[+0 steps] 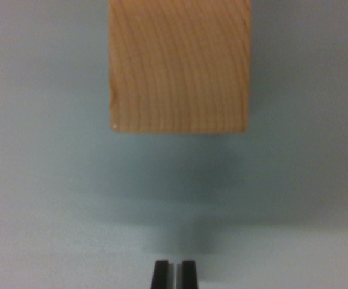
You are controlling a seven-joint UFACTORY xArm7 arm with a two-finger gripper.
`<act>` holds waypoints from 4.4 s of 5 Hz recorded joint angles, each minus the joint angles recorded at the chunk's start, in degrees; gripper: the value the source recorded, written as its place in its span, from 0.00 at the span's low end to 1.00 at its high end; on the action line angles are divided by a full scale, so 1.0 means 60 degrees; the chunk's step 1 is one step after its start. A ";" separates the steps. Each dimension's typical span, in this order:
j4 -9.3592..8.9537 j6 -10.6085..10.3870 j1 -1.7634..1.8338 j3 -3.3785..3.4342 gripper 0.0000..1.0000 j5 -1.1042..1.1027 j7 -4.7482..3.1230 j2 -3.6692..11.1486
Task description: Push wooden cube
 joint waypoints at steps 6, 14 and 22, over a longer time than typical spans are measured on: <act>0.0508 0.0141 -0.0016 -0.0041 1.00 -0.0072 -0.0002 0.0370; 0.2039 0.0564 -0.0063 -0.0166 1.00 -0.0288 -0.0009 0.1486; 0.3784 0.1048 -0.0116 -0.0308 1.00 -0.0534 -0.0016 0.2757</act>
